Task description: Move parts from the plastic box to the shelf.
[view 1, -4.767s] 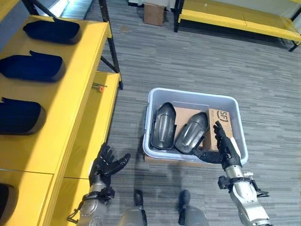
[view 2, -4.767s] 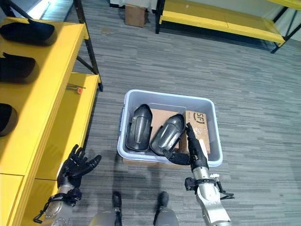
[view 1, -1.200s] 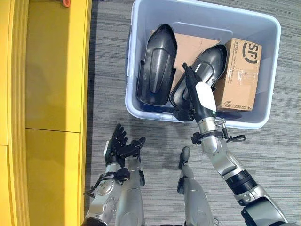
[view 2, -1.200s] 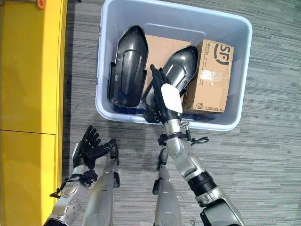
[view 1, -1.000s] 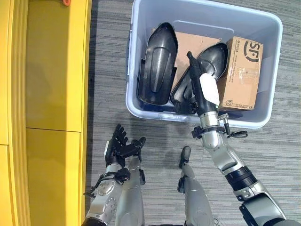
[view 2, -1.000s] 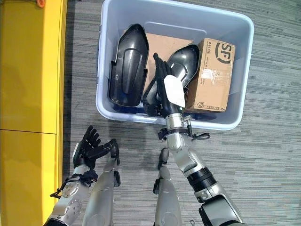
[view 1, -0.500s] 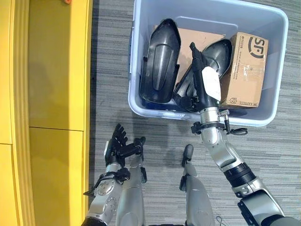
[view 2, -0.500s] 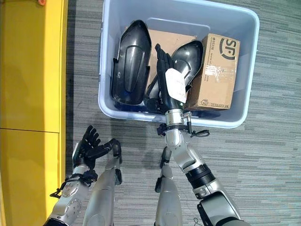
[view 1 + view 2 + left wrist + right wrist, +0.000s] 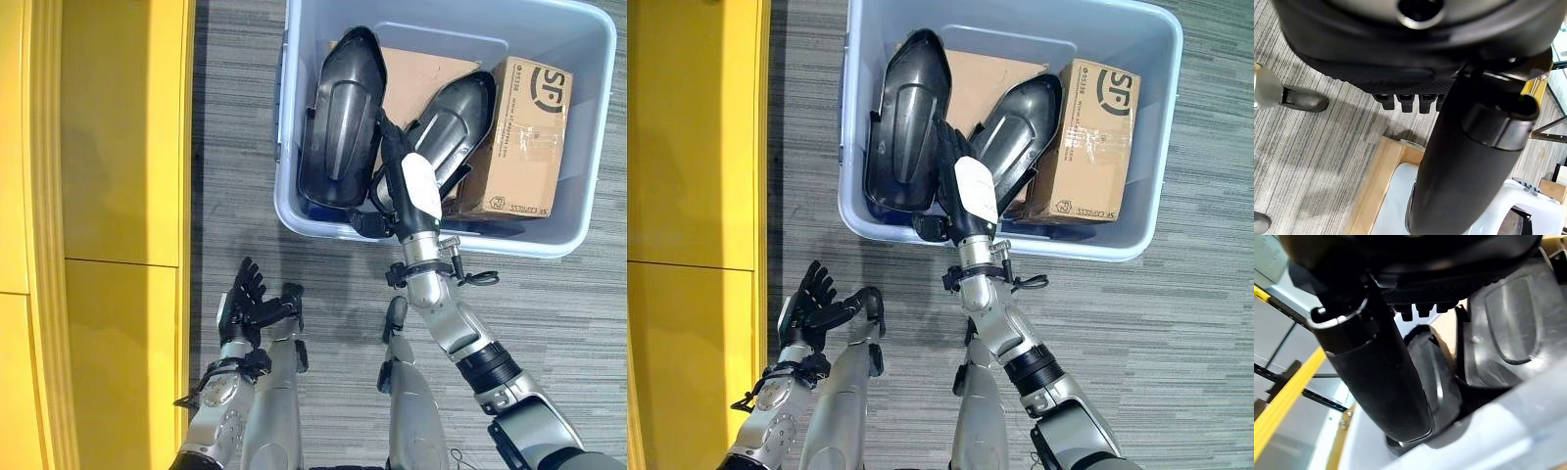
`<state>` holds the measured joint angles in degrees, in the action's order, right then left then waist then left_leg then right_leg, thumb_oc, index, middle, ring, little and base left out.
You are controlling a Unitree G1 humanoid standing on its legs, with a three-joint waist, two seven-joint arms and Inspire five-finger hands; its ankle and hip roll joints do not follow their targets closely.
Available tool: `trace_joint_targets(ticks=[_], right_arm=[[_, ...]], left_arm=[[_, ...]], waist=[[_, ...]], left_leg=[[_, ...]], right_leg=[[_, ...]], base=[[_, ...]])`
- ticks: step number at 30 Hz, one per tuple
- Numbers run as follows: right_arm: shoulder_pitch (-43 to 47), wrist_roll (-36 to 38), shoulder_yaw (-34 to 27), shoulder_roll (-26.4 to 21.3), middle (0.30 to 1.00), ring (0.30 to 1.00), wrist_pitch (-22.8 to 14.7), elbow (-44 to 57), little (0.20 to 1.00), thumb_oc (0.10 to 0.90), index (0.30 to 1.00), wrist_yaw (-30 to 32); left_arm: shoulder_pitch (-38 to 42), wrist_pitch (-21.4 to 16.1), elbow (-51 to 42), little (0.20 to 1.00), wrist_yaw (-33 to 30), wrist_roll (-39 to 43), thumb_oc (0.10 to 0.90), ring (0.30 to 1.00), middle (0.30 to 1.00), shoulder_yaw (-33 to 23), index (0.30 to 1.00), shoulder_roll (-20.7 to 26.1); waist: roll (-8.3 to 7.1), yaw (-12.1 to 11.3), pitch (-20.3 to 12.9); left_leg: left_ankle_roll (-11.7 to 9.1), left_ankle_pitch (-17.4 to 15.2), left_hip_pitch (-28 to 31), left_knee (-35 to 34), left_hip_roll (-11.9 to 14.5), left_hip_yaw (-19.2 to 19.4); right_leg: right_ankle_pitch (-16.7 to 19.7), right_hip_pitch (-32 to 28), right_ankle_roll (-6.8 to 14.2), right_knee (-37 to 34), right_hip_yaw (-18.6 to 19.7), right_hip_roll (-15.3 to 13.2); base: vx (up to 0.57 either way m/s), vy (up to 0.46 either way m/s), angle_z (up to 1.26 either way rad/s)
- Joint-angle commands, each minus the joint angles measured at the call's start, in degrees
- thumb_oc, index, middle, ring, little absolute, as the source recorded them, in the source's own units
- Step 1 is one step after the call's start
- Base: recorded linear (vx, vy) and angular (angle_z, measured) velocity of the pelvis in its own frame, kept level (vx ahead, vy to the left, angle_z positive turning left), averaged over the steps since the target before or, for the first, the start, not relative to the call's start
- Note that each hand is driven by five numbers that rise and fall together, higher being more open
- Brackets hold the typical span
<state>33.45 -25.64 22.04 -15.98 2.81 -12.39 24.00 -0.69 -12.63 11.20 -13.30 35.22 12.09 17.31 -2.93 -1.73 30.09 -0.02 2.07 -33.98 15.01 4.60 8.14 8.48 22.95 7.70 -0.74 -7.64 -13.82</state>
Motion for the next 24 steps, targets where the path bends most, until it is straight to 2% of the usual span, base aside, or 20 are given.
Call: trace_joint_targets(ticks=[1, 15, 24], right_arm=[[2.3, 0.0, -2.0, 0.4, 1.000, 1.000, -3.7, 4.7, 1.000, 0.900, 1.000, 3.1], [5.5, -6.2, -6.2, -2.7, 1.000, 1.000, 0.9, -1.4, 1.000, 0.900, 1.000, 9.5], [5.4, -5.7, -8.4, -2.5, 1.000, 1.000, 2.0, -3.2, 1.000, 0.900, 1.000, 12.3]], left_arm=[[-2.0, -3.9, -6.1, 1.000, -0.5, -2.1, 0.900, 1.000, 1.000, -0.8, 1.000, 2.3], [-2.0, -4.3, -6.8, 1.000, -0.4, -1.9, 0.900, 1.000, 1.000, 0.3, 1.000, 2.9], [-1.8, -4.2, -6.8, 1.000, -0.1, -1.5, 0.900, 1.000, 1.000, 1.3, 1.000, 3.4]], waist=[[1.12, 0.7, -0.3], [3.01, 0.7, -0.3], [3.63, 1.2, -0.3]], left_leg=[[-0.1, -8.7, -0.4, 6.6, -1.9, -2.7], [0.4, -10.0, -3.1, 8.9, -2.6, -2.2], [0.6, -10.4, -4.5, 9.8, -2.6, -1.8]], right_leg=[[-1.9, -1.4, 2.2, 3.7, 3.8, -1.2], [-1.8, 0.8, 2.3, 4.4, 4.7, -1.8], [-1.8, 2.2, 2.3, 4.6, 5.1, -1.9]], base=[[0.01, 0.024, -0.03], [0.00, 0.006, -0.01], [0.00, 0.002, -0.01]])
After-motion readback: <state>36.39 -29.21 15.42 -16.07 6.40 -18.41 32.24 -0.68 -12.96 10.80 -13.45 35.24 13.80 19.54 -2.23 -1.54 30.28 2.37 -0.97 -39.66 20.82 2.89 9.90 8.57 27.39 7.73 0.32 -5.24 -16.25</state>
